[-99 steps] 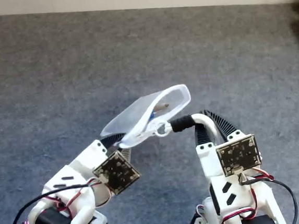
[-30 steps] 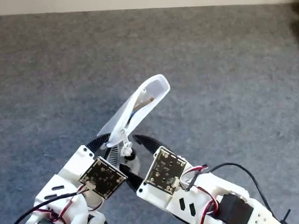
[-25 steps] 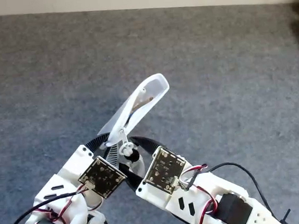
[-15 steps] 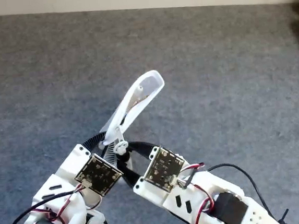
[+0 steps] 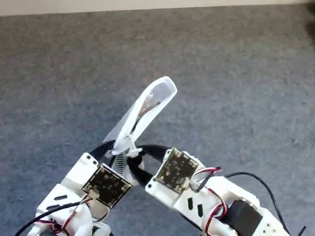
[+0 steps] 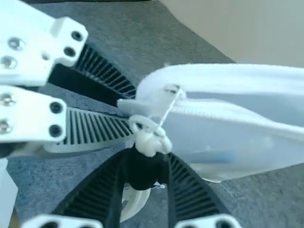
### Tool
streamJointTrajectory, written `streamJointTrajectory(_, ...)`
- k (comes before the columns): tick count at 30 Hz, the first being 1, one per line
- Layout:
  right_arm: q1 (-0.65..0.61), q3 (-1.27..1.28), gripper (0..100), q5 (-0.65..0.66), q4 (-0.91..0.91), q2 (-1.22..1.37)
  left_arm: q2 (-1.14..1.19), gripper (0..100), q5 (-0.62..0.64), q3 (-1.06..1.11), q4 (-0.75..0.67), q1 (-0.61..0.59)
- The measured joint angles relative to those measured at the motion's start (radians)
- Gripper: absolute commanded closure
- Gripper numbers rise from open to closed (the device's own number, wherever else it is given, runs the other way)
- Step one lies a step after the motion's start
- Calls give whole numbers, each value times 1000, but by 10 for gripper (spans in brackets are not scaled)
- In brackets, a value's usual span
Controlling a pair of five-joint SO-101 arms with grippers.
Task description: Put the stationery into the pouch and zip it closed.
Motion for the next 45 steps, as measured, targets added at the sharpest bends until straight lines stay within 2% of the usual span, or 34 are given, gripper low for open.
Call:
streamJointTrajectory(5, 80, -86, 994, -37, 71, 9, 0, 995, 0, 0, 0, 0)
streamJointTrajectory(13, 212, -123, 994, -106, 77, 9, 0, 995, 0, 12, -2, 2)
streamJointTrajectory(20, 186, -123, 994, -100, 97, 9, 0, 984, 0, 12, -3, 2)
streamJointTrajectory(26, 144, -123, 994, -83, 121, 9, 0, 867, 0, 6, -3, 5)
streamJointTrajectory(32, 138, -123, 994, -78, 147, 9, 3, 864, 51, 12, -43, 17)
streamJointTrajectory(40, 137, -124, 994, -75, 167, 0, 11, 864, 54, 12, -146, 23)
streamJointTrajectory(45, 137, -124, 994, -75, 170, 0, 9, 867, 54, 12, -176, 81)
